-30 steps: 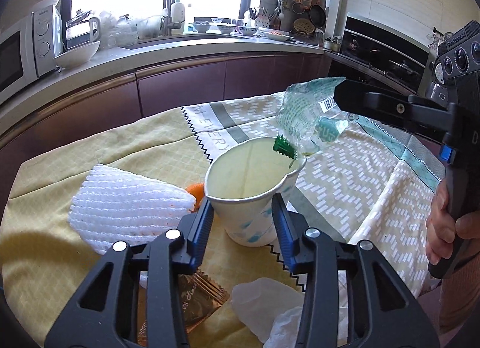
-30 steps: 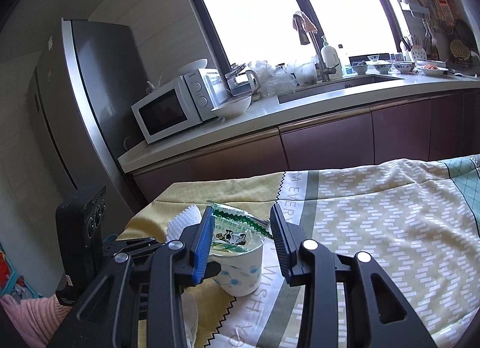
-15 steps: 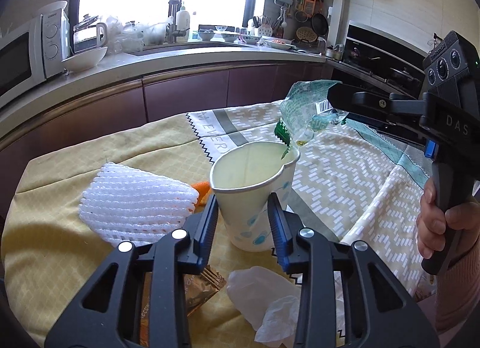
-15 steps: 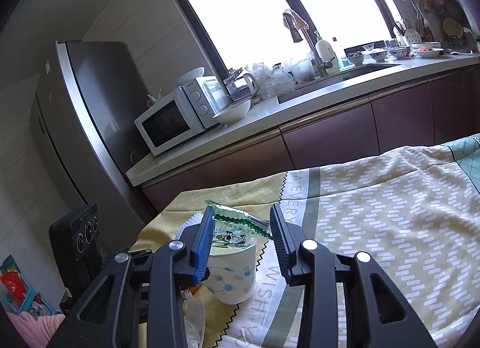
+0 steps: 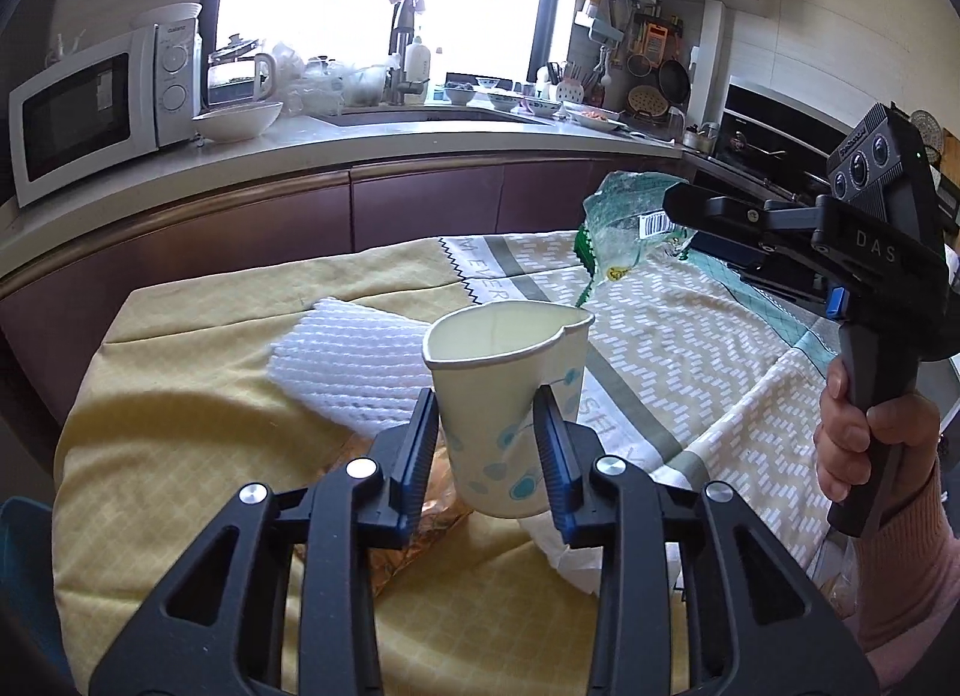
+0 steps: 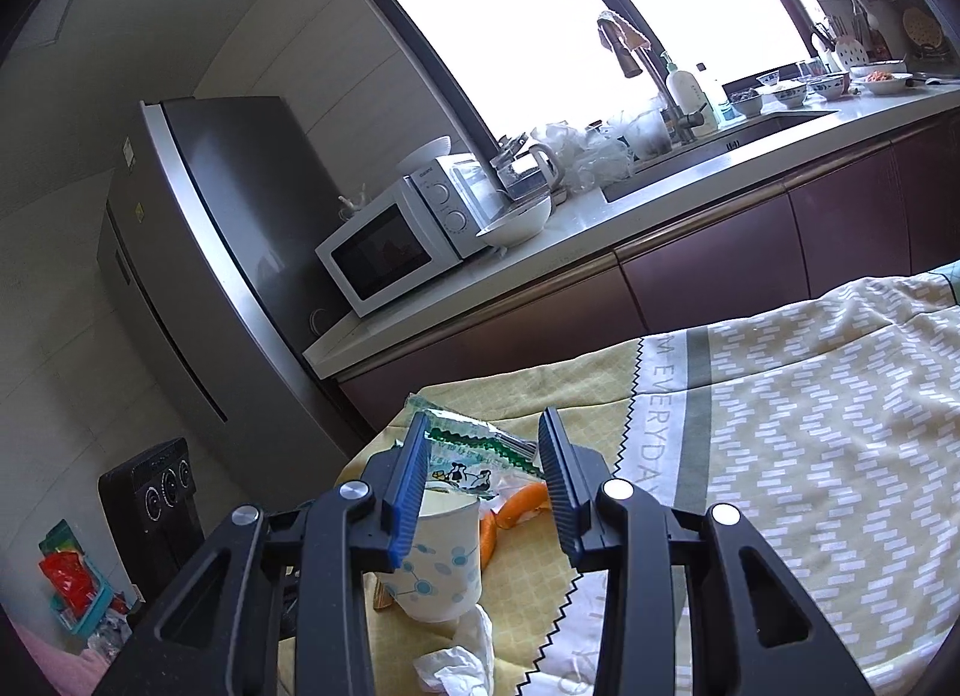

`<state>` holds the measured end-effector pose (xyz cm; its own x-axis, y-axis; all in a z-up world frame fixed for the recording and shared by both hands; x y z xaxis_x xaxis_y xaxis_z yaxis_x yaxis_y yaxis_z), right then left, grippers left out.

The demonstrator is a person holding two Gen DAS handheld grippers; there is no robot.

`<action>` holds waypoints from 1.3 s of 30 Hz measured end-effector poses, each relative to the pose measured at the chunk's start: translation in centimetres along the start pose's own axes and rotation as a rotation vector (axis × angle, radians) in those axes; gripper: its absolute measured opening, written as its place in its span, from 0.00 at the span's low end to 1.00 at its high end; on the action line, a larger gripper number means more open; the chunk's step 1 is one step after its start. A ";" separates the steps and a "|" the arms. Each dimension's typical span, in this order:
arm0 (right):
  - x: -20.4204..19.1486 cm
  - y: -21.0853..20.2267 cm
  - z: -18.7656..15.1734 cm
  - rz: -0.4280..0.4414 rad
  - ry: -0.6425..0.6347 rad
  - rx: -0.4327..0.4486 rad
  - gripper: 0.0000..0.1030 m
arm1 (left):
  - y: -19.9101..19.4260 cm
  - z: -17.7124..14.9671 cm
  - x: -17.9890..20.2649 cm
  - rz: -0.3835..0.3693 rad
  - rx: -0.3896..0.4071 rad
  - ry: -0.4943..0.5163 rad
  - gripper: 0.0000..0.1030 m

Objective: Collect trash
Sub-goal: 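Lift the paper cup and green wrapper and carry both over the teal bin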

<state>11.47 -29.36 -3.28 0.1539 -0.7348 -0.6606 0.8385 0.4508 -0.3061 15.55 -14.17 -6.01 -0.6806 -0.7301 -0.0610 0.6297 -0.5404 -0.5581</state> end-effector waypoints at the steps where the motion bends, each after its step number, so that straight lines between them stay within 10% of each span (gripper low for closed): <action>1: -0.3 0.2 -0.2 0.011 0.003 -0.005 0.34 | -0.6 -0.2 -0.4 0.009 0.003 -0.008 0.32; 39: -16.7 14.9 -12.4 0.257 -0.134 -0.418 0.34 | -22.7 -14.9 -21.1 0.504 0.019 -0.385 0.32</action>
<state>14.88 -4.08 -5.30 0.4168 -0.6193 -0.6653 0.4876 0.7701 -0.4114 10.05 19.73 -4.37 -0.1172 -0.9931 -0.0088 0.8465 -0.0952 -0.5237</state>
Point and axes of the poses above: each gripper's, at about its wrist camera, not at the fingertips, and y roughly the way its jaws point, x to its right, z to its top, the point moved 7 cm from there along y, roughly the way its jaws point, and after that the axes turned 12 degrees about y, right-handed, at the moved point
